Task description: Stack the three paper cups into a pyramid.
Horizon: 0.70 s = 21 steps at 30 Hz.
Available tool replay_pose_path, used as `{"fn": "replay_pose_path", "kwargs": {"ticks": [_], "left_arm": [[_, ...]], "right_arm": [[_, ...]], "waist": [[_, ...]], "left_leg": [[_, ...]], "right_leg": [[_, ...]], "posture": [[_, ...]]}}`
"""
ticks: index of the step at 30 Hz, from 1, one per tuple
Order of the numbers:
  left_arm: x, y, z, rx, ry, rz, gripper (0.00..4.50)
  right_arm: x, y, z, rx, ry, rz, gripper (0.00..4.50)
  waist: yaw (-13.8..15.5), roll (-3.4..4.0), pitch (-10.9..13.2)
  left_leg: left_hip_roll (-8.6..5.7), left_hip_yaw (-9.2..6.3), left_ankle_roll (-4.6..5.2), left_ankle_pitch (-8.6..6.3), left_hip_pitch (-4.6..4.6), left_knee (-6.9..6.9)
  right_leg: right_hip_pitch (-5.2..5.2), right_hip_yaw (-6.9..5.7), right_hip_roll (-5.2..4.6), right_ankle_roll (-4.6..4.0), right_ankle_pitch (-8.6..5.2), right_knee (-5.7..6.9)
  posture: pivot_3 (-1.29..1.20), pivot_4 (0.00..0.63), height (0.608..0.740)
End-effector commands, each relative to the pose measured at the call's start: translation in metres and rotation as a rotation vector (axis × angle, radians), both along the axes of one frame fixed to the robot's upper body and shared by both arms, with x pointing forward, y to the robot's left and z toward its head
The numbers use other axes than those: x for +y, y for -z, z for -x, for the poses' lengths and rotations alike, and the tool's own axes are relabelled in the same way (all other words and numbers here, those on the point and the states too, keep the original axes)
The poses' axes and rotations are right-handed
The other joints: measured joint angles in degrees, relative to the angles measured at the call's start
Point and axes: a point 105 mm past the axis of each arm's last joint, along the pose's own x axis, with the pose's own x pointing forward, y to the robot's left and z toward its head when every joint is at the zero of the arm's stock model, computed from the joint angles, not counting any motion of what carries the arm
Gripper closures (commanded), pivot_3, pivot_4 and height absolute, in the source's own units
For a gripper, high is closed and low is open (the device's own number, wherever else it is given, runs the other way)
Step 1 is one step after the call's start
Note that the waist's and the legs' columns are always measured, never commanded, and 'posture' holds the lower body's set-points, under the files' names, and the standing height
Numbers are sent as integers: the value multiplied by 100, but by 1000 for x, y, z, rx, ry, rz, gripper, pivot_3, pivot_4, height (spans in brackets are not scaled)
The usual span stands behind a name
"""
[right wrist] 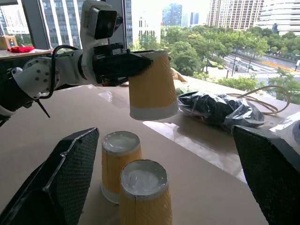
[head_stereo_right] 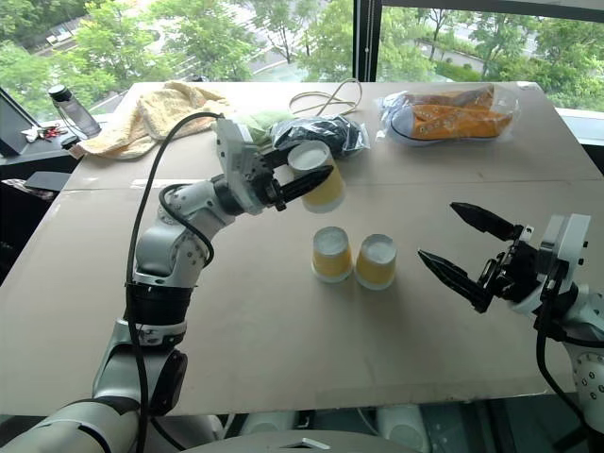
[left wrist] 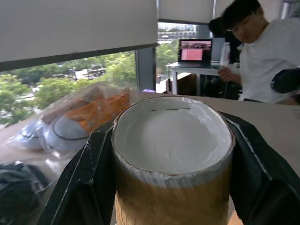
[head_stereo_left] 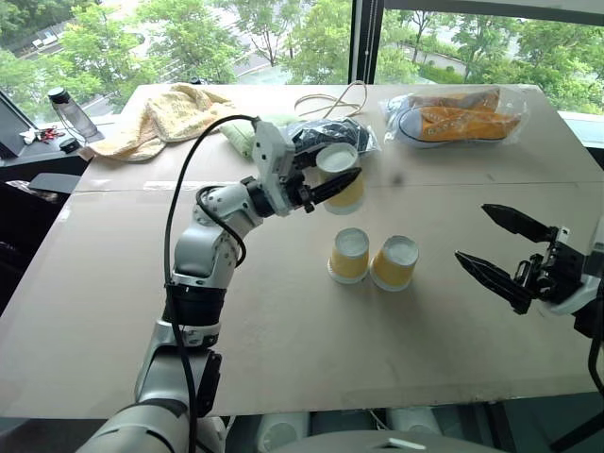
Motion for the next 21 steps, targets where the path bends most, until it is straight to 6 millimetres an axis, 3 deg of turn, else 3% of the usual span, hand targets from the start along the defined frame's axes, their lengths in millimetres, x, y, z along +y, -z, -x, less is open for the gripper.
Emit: {"fn": "replay_pose_path", "kwargs": {"ticks": [1,21], "left_arm": [[-16,-9,24,-35,165,-82,2053],[-25,24,25,-22,269,-216,2053]], "right_arm": [[2,-12,8,-78,17,9,0],[5,-9,10,-74,45,0,0]], "waist": [[-14,1,0],[18,5,0]], "left_leg": [[-1,0,1,0,2,-1],[3,-1,1,-1,2,-1]], "right_leg": [[0,2,4,0,0,2],[-1,7,18,-1,-1,-1]], "posture": [[0,150,740],[0,150,740]]}}
